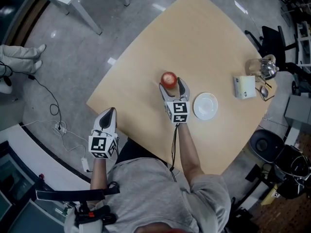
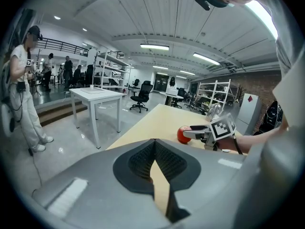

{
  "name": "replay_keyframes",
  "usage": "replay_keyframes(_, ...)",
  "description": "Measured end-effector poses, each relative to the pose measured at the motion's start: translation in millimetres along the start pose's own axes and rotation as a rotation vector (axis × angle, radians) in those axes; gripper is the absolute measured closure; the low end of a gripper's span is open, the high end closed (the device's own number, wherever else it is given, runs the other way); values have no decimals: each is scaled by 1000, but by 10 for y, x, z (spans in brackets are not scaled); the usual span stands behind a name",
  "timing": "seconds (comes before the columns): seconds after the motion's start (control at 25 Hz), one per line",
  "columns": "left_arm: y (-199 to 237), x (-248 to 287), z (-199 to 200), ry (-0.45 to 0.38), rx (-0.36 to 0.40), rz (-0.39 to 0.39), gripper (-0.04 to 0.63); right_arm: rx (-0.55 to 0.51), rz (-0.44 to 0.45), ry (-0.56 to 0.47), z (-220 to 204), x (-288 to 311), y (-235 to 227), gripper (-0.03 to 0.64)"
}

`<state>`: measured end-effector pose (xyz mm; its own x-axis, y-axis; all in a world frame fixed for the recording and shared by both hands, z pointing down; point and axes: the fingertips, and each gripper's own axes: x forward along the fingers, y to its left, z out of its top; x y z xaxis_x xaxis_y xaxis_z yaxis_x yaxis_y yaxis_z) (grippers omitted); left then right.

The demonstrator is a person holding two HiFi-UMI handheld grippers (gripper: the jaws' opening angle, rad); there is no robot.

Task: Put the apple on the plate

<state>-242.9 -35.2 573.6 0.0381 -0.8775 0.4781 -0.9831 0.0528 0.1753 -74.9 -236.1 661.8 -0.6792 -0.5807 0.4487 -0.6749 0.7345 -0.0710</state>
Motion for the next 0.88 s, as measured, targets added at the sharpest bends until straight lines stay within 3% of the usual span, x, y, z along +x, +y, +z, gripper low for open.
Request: replay_keyframes(0.88, 16, -27, -26, 4, -3, 10, 576, -11, -34, -5, -20, 29, -38, 302)
